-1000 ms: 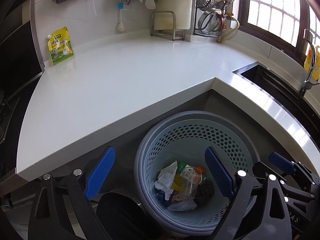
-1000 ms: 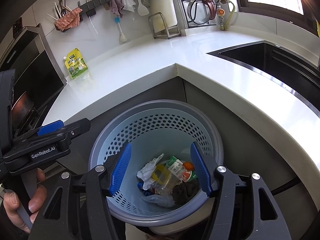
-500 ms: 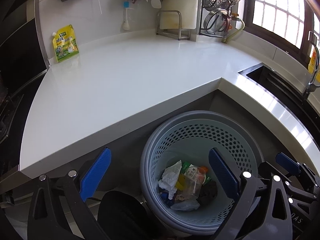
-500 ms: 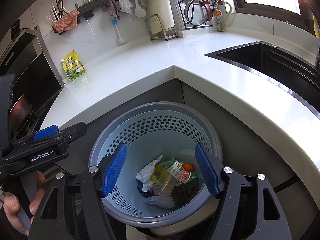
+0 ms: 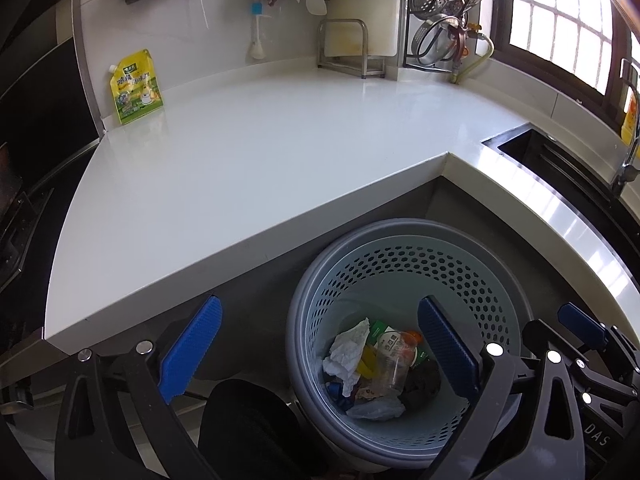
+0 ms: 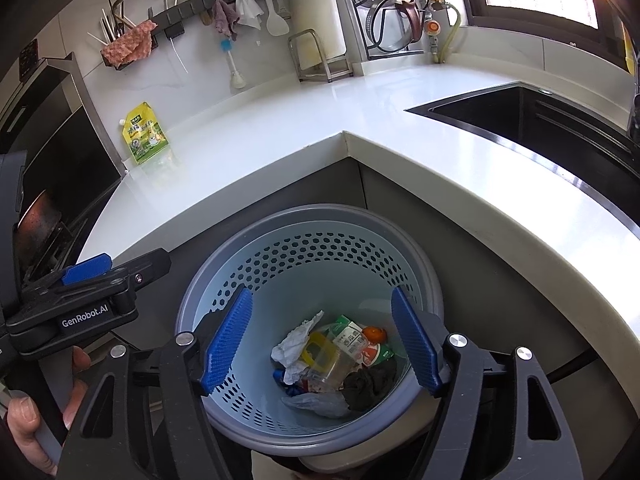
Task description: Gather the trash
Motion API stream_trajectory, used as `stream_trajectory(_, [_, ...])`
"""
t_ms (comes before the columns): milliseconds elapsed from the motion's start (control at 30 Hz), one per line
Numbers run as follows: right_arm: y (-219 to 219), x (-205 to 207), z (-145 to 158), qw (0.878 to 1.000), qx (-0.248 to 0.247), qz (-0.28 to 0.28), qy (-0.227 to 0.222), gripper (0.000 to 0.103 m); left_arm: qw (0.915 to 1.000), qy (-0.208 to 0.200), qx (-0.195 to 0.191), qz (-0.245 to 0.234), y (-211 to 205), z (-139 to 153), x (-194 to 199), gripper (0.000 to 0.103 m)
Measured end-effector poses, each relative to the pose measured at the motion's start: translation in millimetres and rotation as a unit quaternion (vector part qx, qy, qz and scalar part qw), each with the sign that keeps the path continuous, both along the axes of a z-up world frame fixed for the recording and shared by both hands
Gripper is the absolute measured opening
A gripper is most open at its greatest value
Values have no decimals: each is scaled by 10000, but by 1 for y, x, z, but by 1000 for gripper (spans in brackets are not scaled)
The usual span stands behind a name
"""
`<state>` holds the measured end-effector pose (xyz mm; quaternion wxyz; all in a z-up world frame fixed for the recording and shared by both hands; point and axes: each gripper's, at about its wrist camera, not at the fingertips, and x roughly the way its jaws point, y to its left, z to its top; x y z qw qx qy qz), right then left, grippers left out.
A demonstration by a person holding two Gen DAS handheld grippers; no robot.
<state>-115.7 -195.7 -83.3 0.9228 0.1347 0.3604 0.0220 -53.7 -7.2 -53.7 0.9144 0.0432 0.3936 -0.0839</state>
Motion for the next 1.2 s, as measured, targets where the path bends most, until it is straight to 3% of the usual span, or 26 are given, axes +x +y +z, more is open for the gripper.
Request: stream_trajectory(1200, [6,-2,5,9999,-131,47,-70,70,9998,11,122,140,-3,-1,0,97])
